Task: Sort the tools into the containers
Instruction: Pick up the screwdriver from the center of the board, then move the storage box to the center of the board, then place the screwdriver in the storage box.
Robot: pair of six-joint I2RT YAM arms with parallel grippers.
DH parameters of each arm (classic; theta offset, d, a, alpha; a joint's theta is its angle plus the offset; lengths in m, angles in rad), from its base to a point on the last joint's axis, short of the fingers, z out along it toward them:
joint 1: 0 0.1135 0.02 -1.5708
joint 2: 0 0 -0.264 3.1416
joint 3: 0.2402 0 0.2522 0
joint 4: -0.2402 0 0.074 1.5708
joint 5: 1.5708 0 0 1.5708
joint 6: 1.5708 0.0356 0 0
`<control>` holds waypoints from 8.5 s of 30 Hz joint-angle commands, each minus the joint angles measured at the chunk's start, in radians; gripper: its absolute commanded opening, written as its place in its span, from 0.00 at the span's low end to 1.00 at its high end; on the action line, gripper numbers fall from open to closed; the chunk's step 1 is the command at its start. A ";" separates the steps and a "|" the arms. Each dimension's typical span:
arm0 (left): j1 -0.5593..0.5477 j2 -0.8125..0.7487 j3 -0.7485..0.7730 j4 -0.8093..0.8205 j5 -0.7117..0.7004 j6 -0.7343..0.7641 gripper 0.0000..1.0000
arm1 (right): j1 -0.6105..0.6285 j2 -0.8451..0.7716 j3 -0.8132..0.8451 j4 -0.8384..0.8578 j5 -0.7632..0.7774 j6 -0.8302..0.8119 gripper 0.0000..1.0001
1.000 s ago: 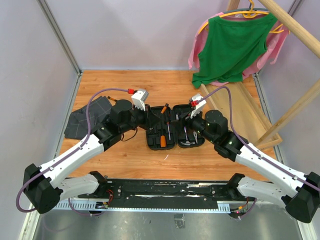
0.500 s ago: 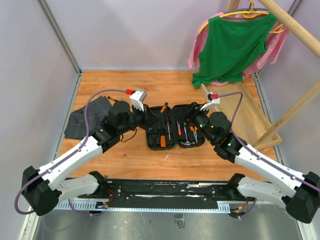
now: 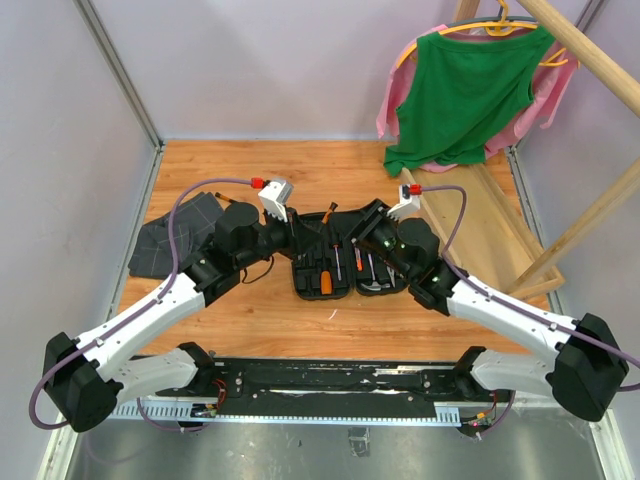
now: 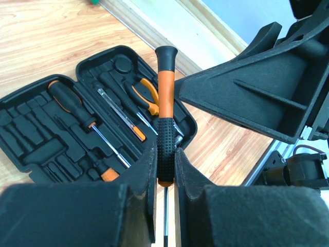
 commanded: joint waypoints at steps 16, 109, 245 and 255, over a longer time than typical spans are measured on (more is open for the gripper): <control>-0.006 -0.015 -0.008 0.054 0.051 0.005 0.01 | 0.016 0.092 0.059 0.124 -0.076 0.099 0.22; 0.174 0.279 -0.323 0.330 -0.032 -0.160 0.80 | -0.012 -0.098 0.092 -0.571 0.261 -0.519 0.03; 0.297 0.170 -0.438 0.330 -0.249 -0.096 0.80 | -0.142 0.879 0.795 -0.810 -0.175 -0.587 0.13; 0.296 0.173 -0.436 0.331 -0.249 -0.096 0.80 | -0.160 0.936 0.838 -0.803 -0.187 -0.561 0.15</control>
